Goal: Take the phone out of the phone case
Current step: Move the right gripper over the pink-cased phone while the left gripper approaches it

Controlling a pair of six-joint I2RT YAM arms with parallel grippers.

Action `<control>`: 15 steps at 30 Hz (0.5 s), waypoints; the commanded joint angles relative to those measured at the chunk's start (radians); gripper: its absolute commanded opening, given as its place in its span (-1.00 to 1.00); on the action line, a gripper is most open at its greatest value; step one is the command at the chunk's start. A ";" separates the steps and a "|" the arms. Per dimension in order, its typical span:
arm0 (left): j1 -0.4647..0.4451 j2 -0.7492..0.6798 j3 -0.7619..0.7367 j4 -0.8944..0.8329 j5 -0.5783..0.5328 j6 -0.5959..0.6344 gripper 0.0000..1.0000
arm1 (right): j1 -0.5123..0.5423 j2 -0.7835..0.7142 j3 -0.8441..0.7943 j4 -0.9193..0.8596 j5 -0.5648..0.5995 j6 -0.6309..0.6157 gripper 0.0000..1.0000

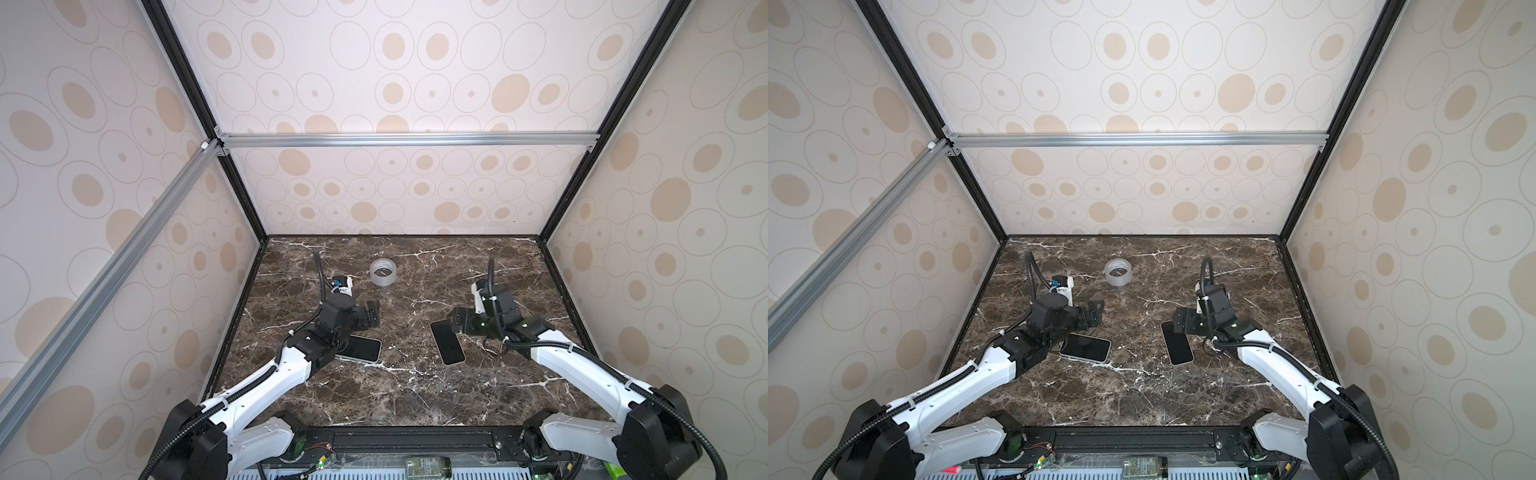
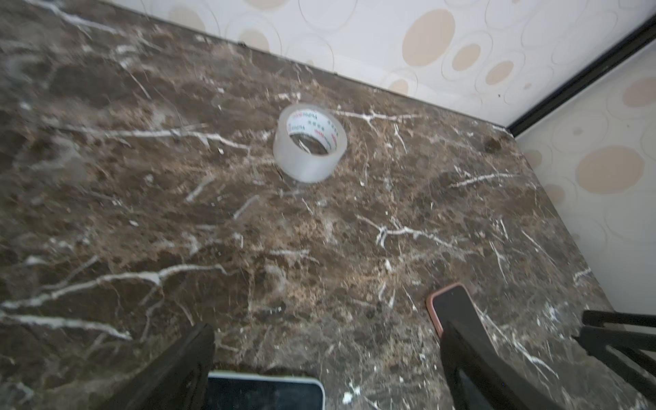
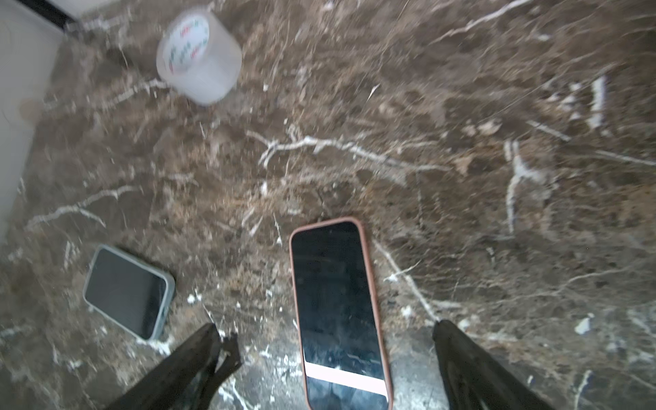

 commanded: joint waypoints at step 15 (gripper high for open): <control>-0.184 0.028 -0.072 0.190 0.147 -0.091 0.98 | 0.083 0.274 0.170 -0.305 -0.050 -0.139 1.00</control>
